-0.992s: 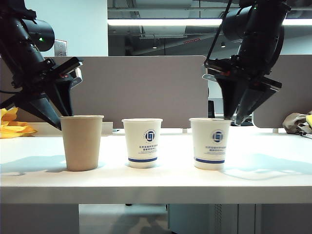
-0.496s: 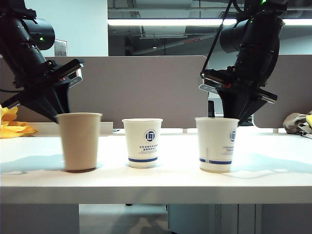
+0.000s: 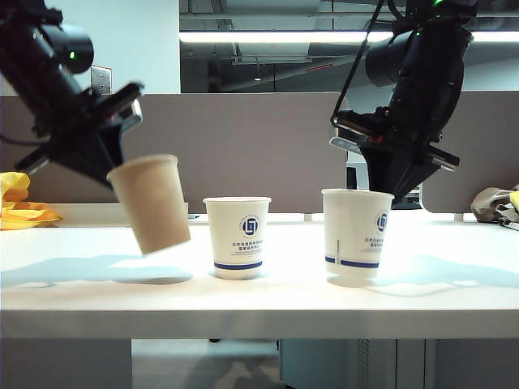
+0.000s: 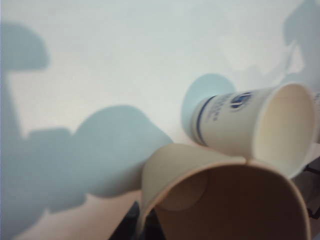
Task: Pick up all the paper cups on the table one by one and stack them together.
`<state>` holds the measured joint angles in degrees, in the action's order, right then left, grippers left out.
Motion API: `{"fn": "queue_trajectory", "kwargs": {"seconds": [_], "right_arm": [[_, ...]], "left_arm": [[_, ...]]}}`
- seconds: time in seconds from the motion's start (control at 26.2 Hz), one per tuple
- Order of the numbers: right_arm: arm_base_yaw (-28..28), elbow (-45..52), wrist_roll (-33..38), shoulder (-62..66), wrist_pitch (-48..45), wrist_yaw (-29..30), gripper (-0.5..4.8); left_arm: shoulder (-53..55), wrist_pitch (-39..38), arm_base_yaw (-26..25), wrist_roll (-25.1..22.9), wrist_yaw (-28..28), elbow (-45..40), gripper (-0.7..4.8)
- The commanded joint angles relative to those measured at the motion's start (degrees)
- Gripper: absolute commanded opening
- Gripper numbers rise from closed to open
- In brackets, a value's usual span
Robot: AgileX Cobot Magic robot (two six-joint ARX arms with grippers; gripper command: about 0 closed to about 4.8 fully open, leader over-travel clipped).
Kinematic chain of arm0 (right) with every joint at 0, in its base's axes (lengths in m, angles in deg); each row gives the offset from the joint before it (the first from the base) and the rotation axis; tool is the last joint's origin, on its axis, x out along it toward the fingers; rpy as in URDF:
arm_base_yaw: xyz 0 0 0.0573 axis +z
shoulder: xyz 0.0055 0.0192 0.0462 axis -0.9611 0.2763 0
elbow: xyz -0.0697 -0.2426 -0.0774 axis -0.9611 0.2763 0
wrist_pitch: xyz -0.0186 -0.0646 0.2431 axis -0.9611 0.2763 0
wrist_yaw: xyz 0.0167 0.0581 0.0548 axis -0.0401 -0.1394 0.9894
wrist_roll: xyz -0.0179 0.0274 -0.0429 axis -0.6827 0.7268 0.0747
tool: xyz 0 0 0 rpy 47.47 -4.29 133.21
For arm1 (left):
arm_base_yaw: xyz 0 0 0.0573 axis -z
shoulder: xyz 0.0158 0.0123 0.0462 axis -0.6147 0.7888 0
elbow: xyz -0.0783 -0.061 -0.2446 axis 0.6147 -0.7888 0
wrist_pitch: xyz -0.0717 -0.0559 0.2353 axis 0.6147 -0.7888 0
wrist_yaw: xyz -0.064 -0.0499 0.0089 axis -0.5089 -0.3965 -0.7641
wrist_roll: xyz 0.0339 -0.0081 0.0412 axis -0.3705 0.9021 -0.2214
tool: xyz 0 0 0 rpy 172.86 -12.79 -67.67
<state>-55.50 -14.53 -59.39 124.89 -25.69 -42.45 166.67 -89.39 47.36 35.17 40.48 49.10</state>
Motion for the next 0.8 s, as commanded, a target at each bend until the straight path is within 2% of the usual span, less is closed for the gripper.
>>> {"fn": "queue_trajectory", "kwargs": {"seconds": [0.04,0.11,0.19,0.27,0.34,0.57,0.8], "right_arm": [[0.0,-2.0,0.3,-0.3,0.5,0.4,-0.01],[0.0,-3.3,0.3,-0.3,0.8,0.3,-0.01],[0.0,-5.5,1.3,-0.5,0.9,0.4,-0.01],[0.0,-7.0,2.0,-1.1,0.6,0.6,-0.01],[0.0,-8.8,2.0,-1.6,0.5,1.7,-0.01],[0.0,-15.4,3.6,-2.9,1.1,2.2,-0.01],[0.1,-21.0,5.3,-3.7,0.4,6.0,-0.01]], "left_arm": [[-0.4,-6.0,0.0,-0.6,0.2,5.8,-0.06],[-0.6,-9.6,0.0,-0.9,0.3,10.1,-0.06],[-1.2,-12.3,0.5,-0.1,-2.5,16.7,-0.06],[-1.3,-12.0,1.9,2.6,-4.2,20.6,-0.06],[-1.2,-9.5,4.3,4.7,-4.2,21.3,-0.06],[1.9,-8.9,8.0,4.7,0.2,21.3,-0.06],[3.3,-8.7,8.2,4.9,1.3,21.2,-0.06]]}}
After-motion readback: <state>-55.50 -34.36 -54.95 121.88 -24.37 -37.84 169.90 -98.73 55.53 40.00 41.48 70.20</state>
